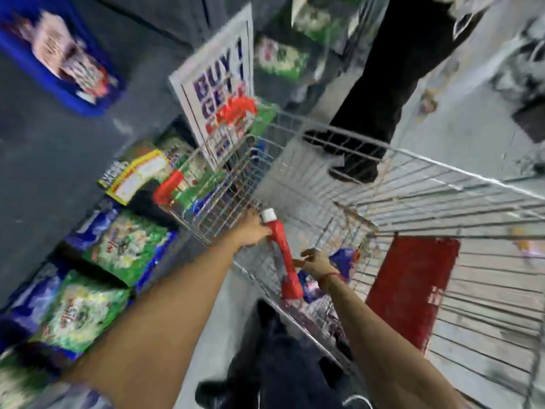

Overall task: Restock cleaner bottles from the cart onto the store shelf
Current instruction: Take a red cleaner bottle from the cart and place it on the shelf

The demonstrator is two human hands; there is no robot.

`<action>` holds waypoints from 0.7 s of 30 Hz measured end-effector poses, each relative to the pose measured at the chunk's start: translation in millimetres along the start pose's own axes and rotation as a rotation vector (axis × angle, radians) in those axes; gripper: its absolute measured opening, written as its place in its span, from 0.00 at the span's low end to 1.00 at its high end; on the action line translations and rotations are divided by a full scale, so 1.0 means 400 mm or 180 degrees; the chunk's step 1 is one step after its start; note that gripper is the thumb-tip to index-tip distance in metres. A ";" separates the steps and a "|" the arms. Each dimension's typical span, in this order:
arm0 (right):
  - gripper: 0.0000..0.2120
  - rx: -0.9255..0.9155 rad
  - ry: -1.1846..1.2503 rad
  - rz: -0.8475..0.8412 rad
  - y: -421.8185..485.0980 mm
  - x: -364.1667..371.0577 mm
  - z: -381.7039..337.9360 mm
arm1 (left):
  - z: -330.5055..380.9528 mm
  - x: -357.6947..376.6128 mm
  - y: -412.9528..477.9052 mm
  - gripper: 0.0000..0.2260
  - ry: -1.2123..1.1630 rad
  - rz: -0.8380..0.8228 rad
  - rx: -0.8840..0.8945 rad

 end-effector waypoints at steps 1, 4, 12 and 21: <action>0.25 0.0055 -0.0266 -0.0141 0.020 0.026 0.019 | -0.002 0.024 0.026 0.14 0.0063 -0.0164 -0.0101; 0.30 0.0049 -0.0473 -0.0228 0.061 0.081 0.045 | -0.019 0.049 0.108 0.12 -0.0011 -0.0034 -0.0355; 0.24 -0.0260 -0.0453 -0.0155 0.124 0.169 0.073 | -0.122 0.150 0.258 0.15 -0.0998 -0.0060 -0.1116; 0.20 -0.0199 0.1350 -0.0940 0.066 0.064 -0.021 | -0.079 0.095 0.208 0.23 -0.1621 -0.0126 -0.0910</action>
Point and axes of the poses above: each hand's wrist, its own y-axis towards the middle knuckle, its own x-axis out of the palm, z = x × y, the point moved 10 cm from there along y, towards the middle knuckle, and after that the axes turned 4 degrees about -x, right-handed, at the moved point
